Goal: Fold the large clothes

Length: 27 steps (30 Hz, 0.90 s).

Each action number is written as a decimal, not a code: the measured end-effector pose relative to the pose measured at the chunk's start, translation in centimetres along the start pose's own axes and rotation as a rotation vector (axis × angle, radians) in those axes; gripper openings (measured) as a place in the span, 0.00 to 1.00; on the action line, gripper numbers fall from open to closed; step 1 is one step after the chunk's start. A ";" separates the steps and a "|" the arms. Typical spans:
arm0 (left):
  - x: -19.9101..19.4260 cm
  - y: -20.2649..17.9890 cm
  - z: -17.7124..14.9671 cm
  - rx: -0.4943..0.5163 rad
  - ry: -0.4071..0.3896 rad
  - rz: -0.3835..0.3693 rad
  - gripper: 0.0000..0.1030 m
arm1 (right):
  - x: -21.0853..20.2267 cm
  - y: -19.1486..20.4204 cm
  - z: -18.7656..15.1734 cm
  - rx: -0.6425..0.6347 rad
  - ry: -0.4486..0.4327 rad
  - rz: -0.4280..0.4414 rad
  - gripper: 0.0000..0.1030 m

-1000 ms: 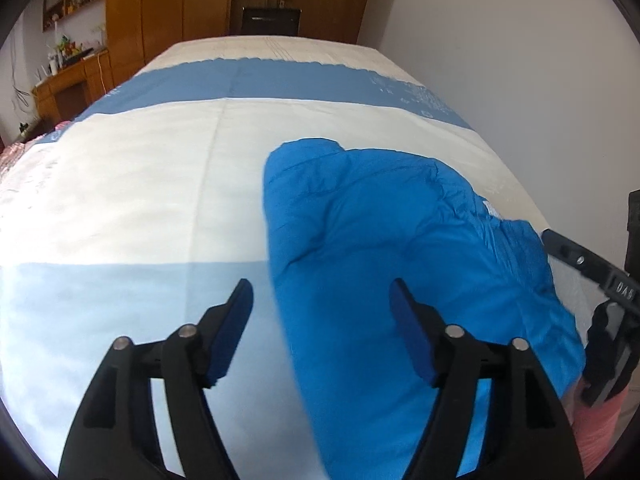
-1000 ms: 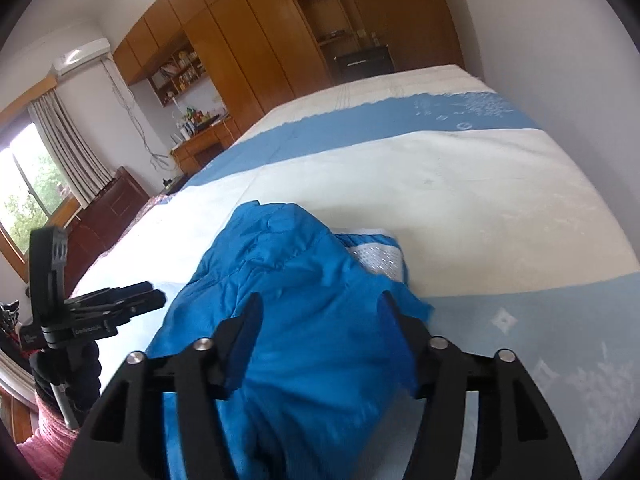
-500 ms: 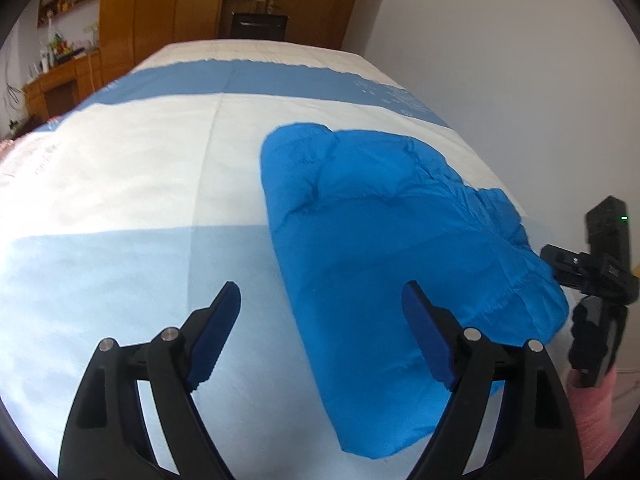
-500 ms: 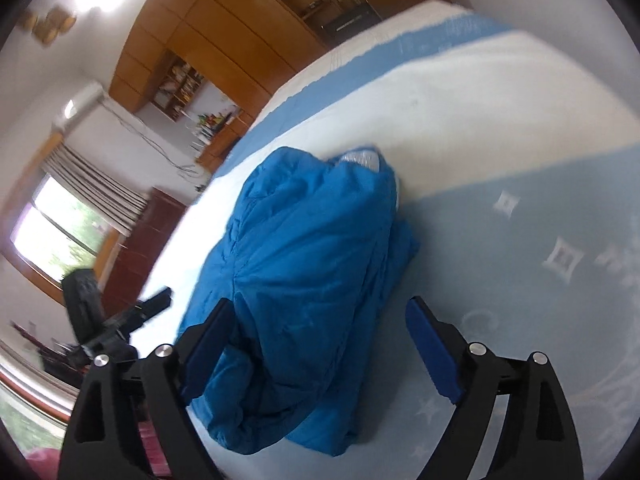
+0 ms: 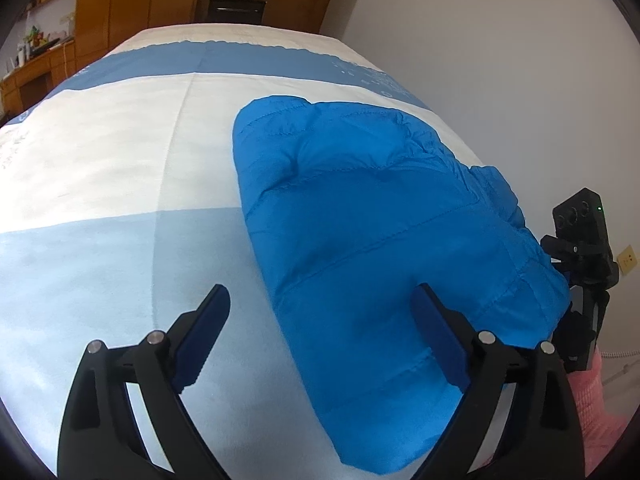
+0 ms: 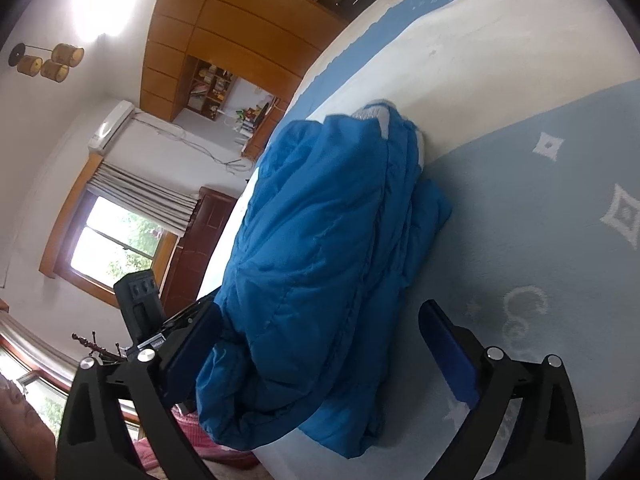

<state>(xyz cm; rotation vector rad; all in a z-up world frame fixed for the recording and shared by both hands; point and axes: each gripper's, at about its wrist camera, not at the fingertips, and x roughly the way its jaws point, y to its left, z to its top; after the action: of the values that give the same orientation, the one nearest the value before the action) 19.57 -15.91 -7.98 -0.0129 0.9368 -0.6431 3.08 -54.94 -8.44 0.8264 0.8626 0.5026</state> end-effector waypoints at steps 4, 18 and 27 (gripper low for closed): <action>0.8 0.7 0.1 -0.022 0.009 -0.061 0.92 | 1.1 0.3 0.2 -0.031 0.027 0.016 0.96; 3.9 0.1 0.0 -0.040 0.015 -0.224 0.97 | 5.5 1.5 0.4 -0.098 0.110 -0.002 0.97; 2.0 -1.2 -0.3 0.006 -0.075 -0.189 0.75 | 5.1 4.4 0.2 -0.207 0.061 -0.033 0.69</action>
<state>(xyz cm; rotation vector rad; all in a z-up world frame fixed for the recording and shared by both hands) 19.57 -17.80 -9.31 -0.1205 0.8673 -0.8152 5.90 -48.92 -7.22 0.6096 0.8625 0.5801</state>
